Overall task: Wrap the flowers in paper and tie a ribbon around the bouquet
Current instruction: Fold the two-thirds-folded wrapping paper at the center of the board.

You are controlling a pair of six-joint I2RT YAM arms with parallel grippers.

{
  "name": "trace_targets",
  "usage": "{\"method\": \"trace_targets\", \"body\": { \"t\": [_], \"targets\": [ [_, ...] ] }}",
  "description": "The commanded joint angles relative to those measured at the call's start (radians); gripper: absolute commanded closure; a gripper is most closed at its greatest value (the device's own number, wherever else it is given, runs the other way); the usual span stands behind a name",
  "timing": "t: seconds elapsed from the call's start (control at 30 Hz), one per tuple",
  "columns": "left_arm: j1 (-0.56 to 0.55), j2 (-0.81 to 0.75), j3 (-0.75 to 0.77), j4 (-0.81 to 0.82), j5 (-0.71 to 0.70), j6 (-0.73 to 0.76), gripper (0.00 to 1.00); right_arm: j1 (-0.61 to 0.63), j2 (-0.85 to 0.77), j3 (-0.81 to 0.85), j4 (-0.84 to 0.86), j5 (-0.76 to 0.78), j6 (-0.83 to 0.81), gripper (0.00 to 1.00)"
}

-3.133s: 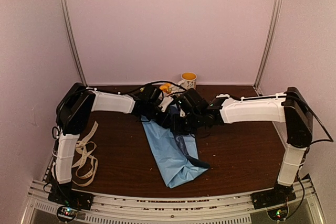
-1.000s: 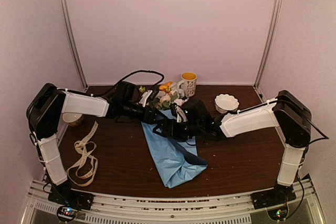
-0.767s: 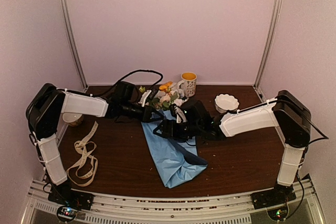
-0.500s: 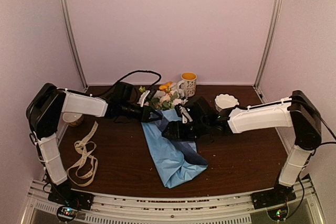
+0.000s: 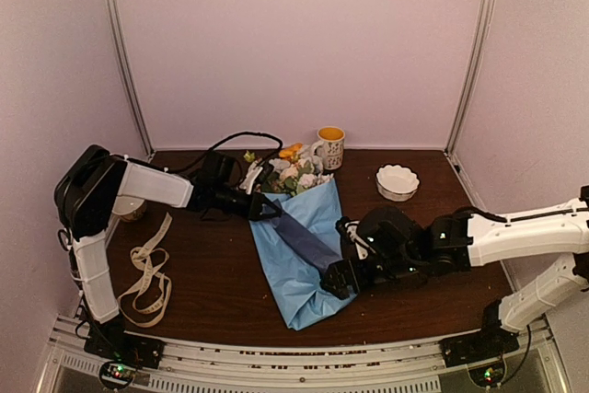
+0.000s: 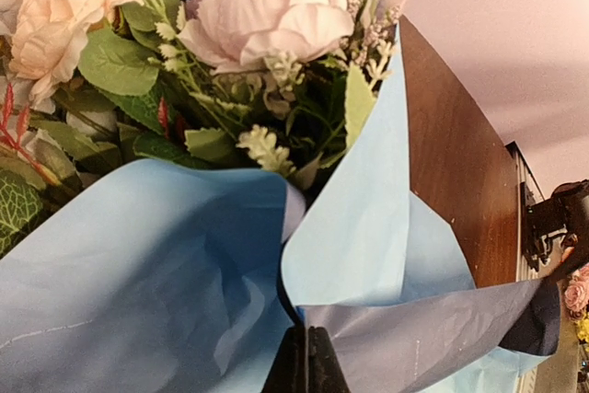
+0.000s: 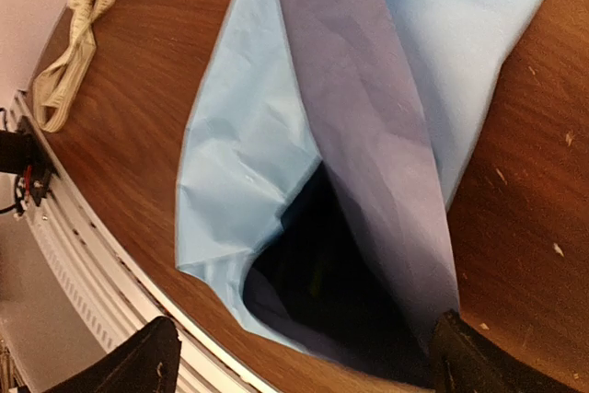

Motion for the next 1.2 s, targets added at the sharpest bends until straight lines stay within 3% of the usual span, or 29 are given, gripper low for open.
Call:
{"method": "trace_targets", "body": {
  "t": [0.0, 0.17, 0.5, 0.67, 0.87, 1.0, 1.17],
  "targets": [
    [0.009, 0.017, 0.018, 0.021, -0.021, 0.023, 1.00, 0.026, -0.088, -0.093, -0.090, 0.127, 0.105, 0.00],
    [0.008, 0.025, 0.026, 0.005, -0.023, 0.034, 1.00, 0.077, -0.095, -0.166, 0.018, 0.139, 0.141, 0.00],
    [0.008, 0.030, 0.027, -0.002, -0.031, 0.037, 1.00, 0.078, 0.029, -0.116, 0.061, 0.237, 0.133, 0.03],
    [0.013, 0.030, 0.025, -0.005, -0.036, 0.040, 1.00, 0.090, 0.100, -0.070, -0.006, 0.237, 0.116, 0.25],
    [0.037, 0.036, 0.019, 0.000, -0.047, 0.042, 1.00, 0.136, 0.079, -0.024, -0.165, 0.342, 0.122, 0.73],
    [0.047, 0.047, 0.022, 0.006, -0.046, 0.040, 1.00, 0.179, 0.125, 0.006, -0.246, 0.380, 0.118, 1.00],
    [0.058, 0.065, 0.023, 0.011, -0.051, 0.042, 1.00, 0.255, 0.226, 0.118, -0.441, 0.493, 0.099, 1.00]
  ]
}}
